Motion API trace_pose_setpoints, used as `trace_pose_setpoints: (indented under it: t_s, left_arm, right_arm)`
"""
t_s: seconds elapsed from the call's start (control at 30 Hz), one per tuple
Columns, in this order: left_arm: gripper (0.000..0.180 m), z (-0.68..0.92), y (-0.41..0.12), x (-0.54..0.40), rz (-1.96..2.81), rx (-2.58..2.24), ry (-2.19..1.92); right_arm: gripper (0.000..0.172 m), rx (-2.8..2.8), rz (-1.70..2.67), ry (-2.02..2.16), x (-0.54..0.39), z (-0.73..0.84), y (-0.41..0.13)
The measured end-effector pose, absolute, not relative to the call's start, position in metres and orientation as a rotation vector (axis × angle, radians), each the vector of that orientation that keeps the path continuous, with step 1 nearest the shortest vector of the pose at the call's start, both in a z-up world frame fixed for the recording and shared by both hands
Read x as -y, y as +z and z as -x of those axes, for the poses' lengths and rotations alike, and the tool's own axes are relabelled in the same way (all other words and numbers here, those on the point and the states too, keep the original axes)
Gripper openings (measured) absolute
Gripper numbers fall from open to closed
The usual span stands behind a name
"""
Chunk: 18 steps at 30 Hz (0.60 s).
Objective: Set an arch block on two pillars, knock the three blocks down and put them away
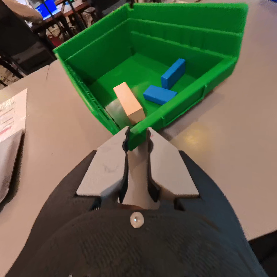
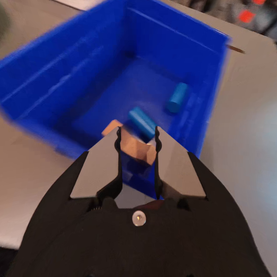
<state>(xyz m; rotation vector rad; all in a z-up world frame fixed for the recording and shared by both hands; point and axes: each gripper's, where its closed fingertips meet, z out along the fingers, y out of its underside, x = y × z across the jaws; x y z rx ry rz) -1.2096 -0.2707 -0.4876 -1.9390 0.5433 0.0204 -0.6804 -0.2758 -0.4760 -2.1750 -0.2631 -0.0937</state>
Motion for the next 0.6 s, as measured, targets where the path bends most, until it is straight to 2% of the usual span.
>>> trace_pose_setpoints:
  t_s: [0.07, 0.1, 0.13, 0.17, 0.23, 0.3, 0.33, 0.37, 0.4, 0.43, 0.47, 0.6]
  left_arm:
    - [0.019, 1.234, -0.481, 0.265, 1.958, -0.413, -0.028]
    - [0.031, 1.238, -0.478, 0.266, 1.981, -0.361, -0.081]
    - [0.052, 1.232, -0.475, 0.272, 1.996, -0.345, -0.163]
    - [0.062, 1.215, -0.470, 0.280, 1.986, -0.371, -0.255]
    - [0.075, 1.172, -0.460, 0.296, 1.939, -0.482, -0.358]
    - [0.098, 1.131, -0.457, 0.303, 1.905, -0.593, -0.323]
    - [0.100, 1.111, -0.457, 0.303, 1.887, -0.637, -0.291]
    - [0.100, 1.092, -0.457, 0.300, 1.874, -0.675, -0.260]
    - [0.099, 1.076, -0.459, 0.295, 1.874, -0.704, -0.224]
    - [0.098, 1.064, -0.463, 0.287, 1.887, -0.718, -0.180]
    - [0.094, 1.056, -0.467, 0.277, 1.904, -0.712, -0.137]
    - [0.070, 1.049, -0.464, 0.247, 1.891, -0.574, -0.076]
  right_arm:
    - [0.046, 0.152, 2.245, -0.116, 0.275, 0.641, -0.484]
    - [0.048, 0.165, 2.241, -0.024, 0.279, 0.644, -0.482]
    - [0.054, 0.217, 2.192, 0.076, 0.282, 0.656, -0.474]
    - [0.062, 0.275, 2.128, 0.151, 0.286, 0.669, -0.463]
    - [0.065, 0.406, 2.035, 0.287, 0.299, 0.700, -0.447]
    - [0.037, 0.456, 1.983, 0.349, 0.308, 0.724, -0.438]
    - [0.024, 0.454, 1.968, 0.337, 0.308, 0.732, -0.435]
    - [0.020, 0.481, 1.947, 0.336, 0.309, 0.741, -0.433]
    - [0.056, 0.549, 1.925, 0.363, 0.315, 0.755, -0.431]
    - [0.080, 0.578, 1.902, 0.364, 0.317, 0.763, -0.428]
    - [0.071, 0.582, 1.900, 0.342, 0.318, 0.766, -0.429]
    - [0.076, 0.623, 1.934, 0.320, 0.326, 0.774, -0.436]
